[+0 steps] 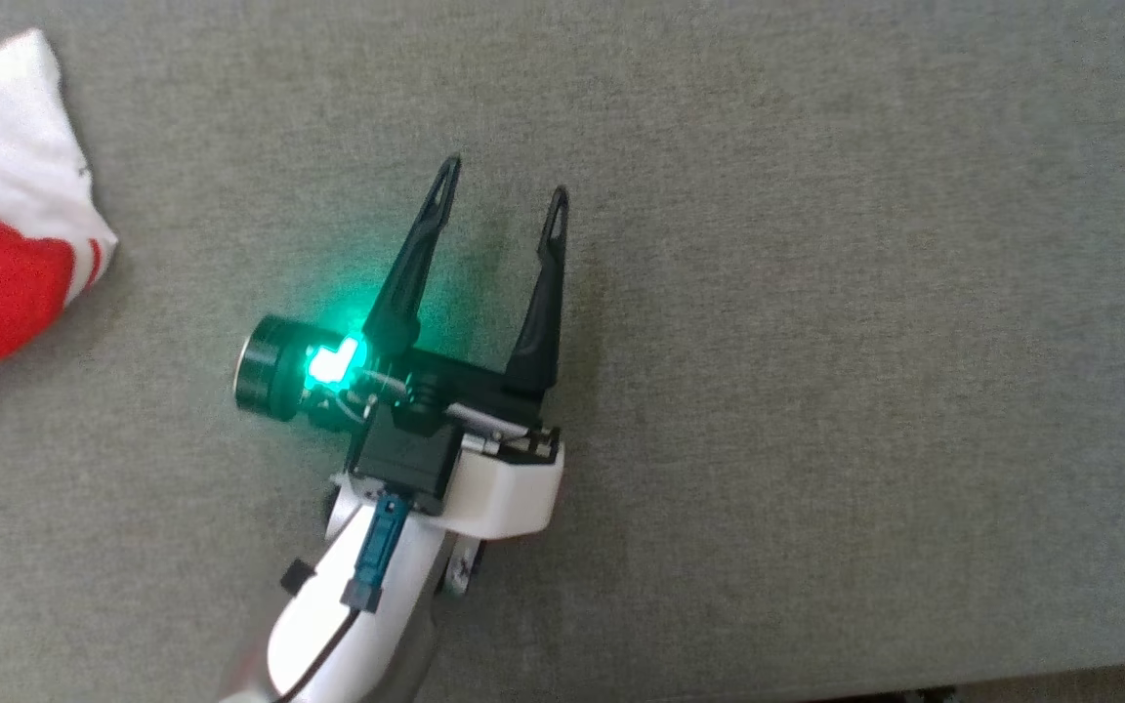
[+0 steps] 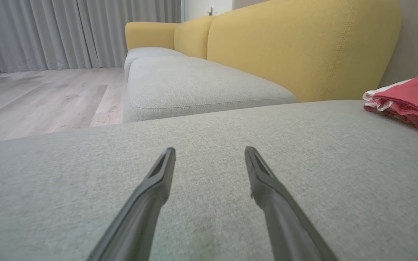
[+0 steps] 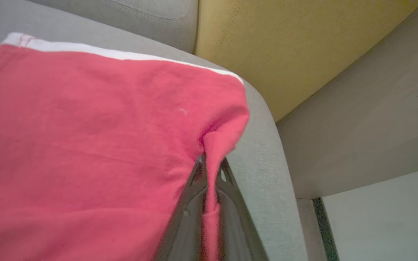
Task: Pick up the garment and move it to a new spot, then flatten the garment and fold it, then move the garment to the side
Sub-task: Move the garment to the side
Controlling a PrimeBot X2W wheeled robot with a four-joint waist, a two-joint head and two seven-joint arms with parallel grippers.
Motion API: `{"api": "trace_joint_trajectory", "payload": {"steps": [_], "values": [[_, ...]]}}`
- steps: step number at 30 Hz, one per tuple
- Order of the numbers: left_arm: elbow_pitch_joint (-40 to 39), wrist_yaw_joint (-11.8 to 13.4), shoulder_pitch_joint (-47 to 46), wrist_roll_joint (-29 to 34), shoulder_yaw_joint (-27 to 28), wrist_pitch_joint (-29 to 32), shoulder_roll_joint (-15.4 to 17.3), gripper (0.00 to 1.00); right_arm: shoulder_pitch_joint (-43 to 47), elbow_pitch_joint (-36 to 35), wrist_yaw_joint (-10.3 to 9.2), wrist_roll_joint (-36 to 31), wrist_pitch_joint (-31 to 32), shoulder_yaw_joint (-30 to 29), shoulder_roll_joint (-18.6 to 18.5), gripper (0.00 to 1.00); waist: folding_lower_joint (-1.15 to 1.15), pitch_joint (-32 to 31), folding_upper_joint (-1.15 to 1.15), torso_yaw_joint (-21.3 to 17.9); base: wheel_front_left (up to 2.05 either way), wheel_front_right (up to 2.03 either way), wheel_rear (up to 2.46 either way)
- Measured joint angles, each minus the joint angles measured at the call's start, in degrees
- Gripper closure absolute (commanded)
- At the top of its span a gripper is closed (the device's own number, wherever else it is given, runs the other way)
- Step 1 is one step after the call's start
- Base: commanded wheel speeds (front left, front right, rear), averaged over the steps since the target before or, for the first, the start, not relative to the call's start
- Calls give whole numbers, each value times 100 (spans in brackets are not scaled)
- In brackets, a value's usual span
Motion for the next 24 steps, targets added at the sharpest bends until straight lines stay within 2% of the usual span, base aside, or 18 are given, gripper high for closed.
{"api": "trace_joint_trajectory", "payload": {"steps": [2, 3, 4, 5, 9, 12, 15, 17, 21, 24], "values": [[-40, -1, -124, 0, -22, -5, -9, 0, 3, 124, 0, -247, -13, -255, -77, 100, 0, 155, 0, 10, 0, 0, 0], [-71, -1, -166, 0, -31, -8, -14, 0, 2, 174, 0, -347, -37, -416, -81, 93, 0, 214, 0, 20, 0, 0, 0], [-94, 0, -191, 0, -40, -22, -22, 0, 2, 203, 0, -442, -76, -535, -81, 64, -1, 259, 0, 33, 0, 0, 0], [-101, 0, -199, 0, -46, -22, -30, 0, 2, 224, 0, -587, -114, -637, -77, 0, -1, 287, 0, 50, 0, 0, 0], [-64, 0, -222, -14, -58, -22, -55, 0, -60, 225, 0, -1463, -380, -1010, 126, 0, -2, 233, 0, 94, 0, 0, 0], [40, 8, -231, -18, -49, -21, -51, 0, -159, 64, 0, -2095, -502, -1053, 566, 0, -1, 76, 0, 117, 0, 0, 0], [135, 23, -160, -130, -36, -20, -45, 0, -179, -179, 0, -2683, -631, -1103, 1240, 0, -1, -158, 0, 152, 0, 0, 0], [189, 66, -8, -210, 30, -19, -45, 0, -163, -345, 0, -2856, -798, -1101, 1814, 0, -2, -356, 0, 183, 0, 0, 0], [301, 140, 465, -341, 171, -16, -37, 0, 148, -519, 0, -2965, -1140, -773, 2867, 0, -2, -821, 0, 247, 0, 0, 0], [344, 168, 800, -405, 305, -13, -34, 0, 506, -393, 0, -2940, -1466, -542, 3431, 0, -3, -1215, 0, 299, 0, 0, 0]]}}
